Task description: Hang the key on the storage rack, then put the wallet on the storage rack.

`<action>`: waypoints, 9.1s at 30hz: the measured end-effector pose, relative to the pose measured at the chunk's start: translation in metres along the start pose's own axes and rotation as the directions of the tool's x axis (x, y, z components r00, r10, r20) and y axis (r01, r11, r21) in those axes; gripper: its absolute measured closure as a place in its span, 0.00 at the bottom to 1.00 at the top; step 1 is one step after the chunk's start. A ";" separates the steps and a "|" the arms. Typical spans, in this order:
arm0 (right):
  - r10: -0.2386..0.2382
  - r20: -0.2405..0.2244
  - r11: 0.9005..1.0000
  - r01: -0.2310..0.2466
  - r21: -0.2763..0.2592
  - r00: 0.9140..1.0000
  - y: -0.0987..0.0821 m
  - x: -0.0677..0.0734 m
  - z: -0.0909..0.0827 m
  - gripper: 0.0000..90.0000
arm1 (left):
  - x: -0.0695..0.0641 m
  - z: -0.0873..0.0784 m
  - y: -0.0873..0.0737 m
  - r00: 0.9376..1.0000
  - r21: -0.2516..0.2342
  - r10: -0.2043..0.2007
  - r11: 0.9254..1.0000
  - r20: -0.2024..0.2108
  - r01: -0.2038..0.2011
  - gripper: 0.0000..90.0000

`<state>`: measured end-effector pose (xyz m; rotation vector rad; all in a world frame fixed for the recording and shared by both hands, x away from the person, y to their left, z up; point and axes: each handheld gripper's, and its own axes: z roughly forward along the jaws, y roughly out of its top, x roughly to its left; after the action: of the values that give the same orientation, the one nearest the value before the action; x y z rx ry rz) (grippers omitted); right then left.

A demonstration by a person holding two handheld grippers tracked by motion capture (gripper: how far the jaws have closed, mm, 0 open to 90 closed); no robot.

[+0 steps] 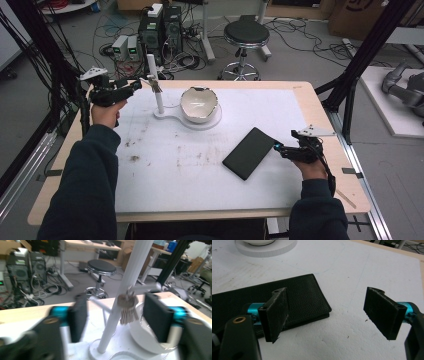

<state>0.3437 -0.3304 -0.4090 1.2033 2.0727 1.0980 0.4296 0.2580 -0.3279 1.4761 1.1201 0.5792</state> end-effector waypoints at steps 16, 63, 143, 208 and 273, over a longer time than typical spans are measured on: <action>-0.007 -0.012 1.000 0.008 0.023 1.000 0.002 0.004 0.010 0.23 | -0.019 -0.037 -0.072 0.992 0.028 0.121 0.992 -0.026 -0.120 0.21; -0.057 -0.139 0.972 0.087 0.220 0.989 -0.008 0.050 0.037 0.22 | -0.041 -0.045 -0.119 0.984 0.125 0.171 0.976 0.049 -0.176 0.22; 0.027 -0.083 0.999 -0.031 -0.044 0.996 0.029 0.044 -0.017 0.93 | -0.036 -0.048 -0.119 0.990 0.114 0.134 0.984 0.043 -0.138 0.24; -0.055 -0.078 0.975 0.037 -0.219 0.995 0.022 0.030 -0.026 0.82 | -0.038 -0.051 -0.118 0.986 0.095 0.160 0.982 0.056 -0.165 0.25; -0.578 -0.391 0.808 0.571 -0.149 0.716 0.184 0.147 0.150 0.65 | -0.025 -0.058 -0.117 0.993 0.078 0.110 0.990 0.049 -0.114 0.25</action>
<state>0.4701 -0.0910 -0.3417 0.2373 2.4967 1.1124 0.3321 0.2529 -0.4188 1.6218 1.0413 0.5817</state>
